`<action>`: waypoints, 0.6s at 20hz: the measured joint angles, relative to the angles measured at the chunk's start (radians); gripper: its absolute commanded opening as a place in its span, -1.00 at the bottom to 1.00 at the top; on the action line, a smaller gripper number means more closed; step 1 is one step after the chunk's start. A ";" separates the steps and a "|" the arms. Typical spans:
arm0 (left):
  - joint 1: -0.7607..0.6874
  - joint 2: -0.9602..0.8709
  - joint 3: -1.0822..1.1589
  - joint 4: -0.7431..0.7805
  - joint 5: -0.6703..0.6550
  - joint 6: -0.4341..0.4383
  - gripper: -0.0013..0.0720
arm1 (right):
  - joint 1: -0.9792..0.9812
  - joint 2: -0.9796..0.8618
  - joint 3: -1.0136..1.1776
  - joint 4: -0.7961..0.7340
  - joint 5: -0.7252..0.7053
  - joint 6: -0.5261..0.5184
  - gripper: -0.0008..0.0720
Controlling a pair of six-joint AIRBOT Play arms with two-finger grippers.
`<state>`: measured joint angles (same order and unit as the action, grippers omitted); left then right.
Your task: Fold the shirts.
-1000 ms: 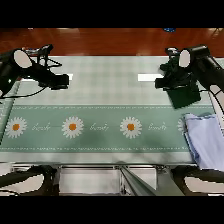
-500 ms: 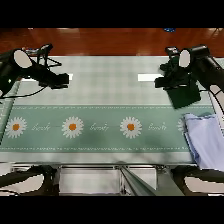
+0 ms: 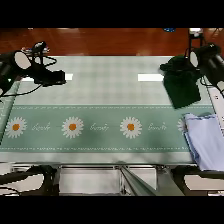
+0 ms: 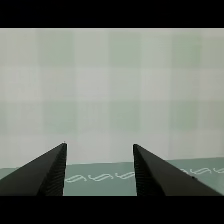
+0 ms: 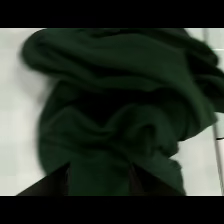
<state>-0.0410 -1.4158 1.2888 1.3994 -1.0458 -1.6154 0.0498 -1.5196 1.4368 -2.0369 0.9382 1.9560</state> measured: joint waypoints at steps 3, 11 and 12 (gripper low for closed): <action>0.032 -0.002 0.000 -0.005 0.005 -0.015 0.42 | -0.130 -0.104 0.062 0.068 -0.027 -0.018 0.16; 0.020 -0.004 0.000 -0.042 0.014 -0.023 0.42 | -0.270 -0.335 0.163 0.282 0.008 -0.122 -0.89; 0.019 -0.004 0.000 -0.046 0.007 -0.023 0.42 | -0.275 -0.344 0.172 0.300 0.018 -0.148 -0.89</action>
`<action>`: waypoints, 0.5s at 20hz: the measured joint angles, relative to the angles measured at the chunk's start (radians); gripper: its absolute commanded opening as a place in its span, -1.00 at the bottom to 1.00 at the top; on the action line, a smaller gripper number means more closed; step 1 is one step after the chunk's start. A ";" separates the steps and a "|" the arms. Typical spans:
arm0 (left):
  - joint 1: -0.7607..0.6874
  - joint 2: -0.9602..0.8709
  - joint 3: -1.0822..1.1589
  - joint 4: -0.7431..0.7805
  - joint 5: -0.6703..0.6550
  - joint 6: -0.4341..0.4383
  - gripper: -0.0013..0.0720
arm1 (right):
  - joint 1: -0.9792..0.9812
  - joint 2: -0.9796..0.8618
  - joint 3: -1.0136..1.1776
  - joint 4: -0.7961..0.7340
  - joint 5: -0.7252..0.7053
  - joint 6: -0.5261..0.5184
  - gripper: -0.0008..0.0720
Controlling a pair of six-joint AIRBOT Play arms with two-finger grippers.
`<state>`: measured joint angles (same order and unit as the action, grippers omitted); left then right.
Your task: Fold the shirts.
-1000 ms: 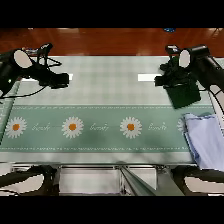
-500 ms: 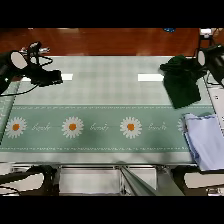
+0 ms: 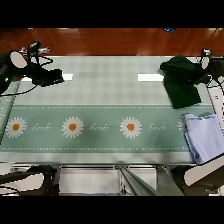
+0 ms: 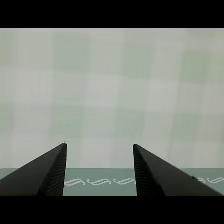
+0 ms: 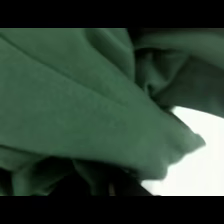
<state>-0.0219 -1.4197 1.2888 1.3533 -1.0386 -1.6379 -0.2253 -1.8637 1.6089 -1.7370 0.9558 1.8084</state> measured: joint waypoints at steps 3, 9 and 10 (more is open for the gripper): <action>0.005 0.019 0.000 -0.005 -0.038 0.008 0.42 | -0.006 -0.008 0.071 0.048 0.097 -0.070 -0.89; 0.065 0.204 -0.003 -0.043 -0.087 0.068 0.42 | 0.013 0.162 0.206 0.159 0.187 -0.183 -0.89; 0.070 0.249 -0.010 -0.059 -0.090 0.079 0.42 | 0.026 0.206 0.212 0.185 0.173 -0.200 -0.89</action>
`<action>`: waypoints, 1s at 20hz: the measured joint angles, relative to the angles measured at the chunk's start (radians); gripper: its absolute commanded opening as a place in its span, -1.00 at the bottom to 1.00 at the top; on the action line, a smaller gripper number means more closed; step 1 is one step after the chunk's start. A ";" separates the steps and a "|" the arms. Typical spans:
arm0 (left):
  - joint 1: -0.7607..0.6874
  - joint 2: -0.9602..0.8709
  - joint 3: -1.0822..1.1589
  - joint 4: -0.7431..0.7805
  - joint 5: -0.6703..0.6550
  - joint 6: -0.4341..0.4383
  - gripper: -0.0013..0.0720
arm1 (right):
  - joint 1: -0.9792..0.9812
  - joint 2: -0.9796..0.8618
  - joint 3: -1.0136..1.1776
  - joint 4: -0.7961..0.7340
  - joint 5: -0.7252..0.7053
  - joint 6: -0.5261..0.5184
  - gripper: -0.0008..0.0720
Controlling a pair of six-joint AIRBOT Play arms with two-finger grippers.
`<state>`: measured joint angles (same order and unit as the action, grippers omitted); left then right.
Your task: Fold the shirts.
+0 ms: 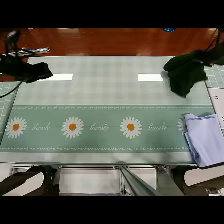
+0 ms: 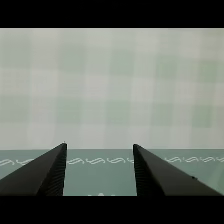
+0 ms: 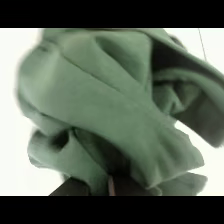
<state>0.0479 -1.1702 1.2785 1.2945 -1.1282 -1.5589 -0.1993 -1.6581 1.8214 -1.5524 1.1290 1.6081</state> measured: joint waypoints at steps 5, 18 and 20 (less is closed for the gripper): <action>-0.019 0.202 -0.121 -0.065 -0.010 0.022 0.42 | 0.082 0.252 0.016 0.051 -0.097 -0.051 -0.89; -0.052 0.365 -0.367 -0.105 0.086 -0.001 0.42 | 0.488 0.605 -0.002 0.075 -0.009 -0.127 -0.89; -0.052 0.367 -0.370 -0.106 0.102 -0.005 0.42 | 0.578 0.588 -0.058 0.085 0.050 -0.126 -0.89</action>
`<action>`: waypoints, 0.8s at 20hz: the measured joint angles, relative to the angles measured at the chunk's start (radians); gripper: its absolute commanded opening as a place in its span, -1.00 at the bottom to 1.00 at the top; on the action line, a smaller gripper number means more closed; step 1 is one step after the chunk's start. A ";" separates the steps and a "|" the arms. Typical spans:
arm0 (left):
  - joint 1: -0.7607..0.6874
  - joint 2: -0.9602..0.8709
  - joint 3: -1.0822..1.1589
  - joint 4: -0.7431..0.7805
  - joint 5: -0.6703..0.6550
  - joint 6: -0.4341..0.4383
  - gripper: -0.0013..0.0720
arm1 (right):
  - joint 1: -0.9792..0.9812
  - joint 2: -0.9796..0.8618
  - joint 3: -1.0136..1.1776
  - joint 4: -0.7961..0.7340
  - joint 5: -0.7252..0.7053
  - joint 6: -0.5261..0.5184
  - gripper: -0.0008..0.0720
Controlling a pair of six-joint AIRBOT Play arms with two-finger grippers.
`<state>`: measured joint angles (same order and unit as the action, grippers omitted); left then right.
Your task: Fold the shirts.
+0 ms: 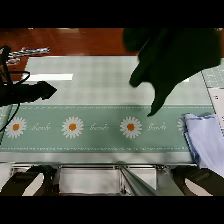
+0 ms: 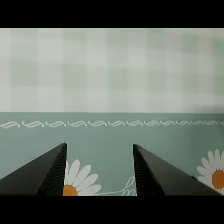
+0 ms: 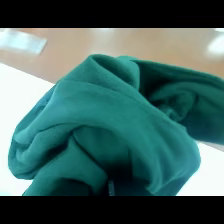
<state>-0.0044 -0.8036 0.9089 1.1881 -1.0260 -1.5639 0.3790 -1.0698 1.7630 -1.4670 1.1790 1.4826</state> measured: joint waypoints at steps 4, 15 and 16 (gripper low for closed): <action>0.000 0.002 -0.003 -0.002 0.006 -0.003 0.42 | 0.164 -0.082 -0.206 0.095 -0.031 0.018 -0.89; -0.003 -0.032 -0.004 0.013 -0.093 0.037 0.42 | 0.256 -0.483 -0.338 0.521 -0.296 0.016 0.14; 0.013 -0.034 -0.004 0.027 -0.116 0.043 0.42 | 0.201 -0.463 -0.325 0.513 -0.257 0.012 0.14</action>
<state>0.0086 -0.8371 0.9047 1.2152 -1.1423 -1.5204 0.5804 -1.5326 1.4384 -0.9535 0.9215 1.4944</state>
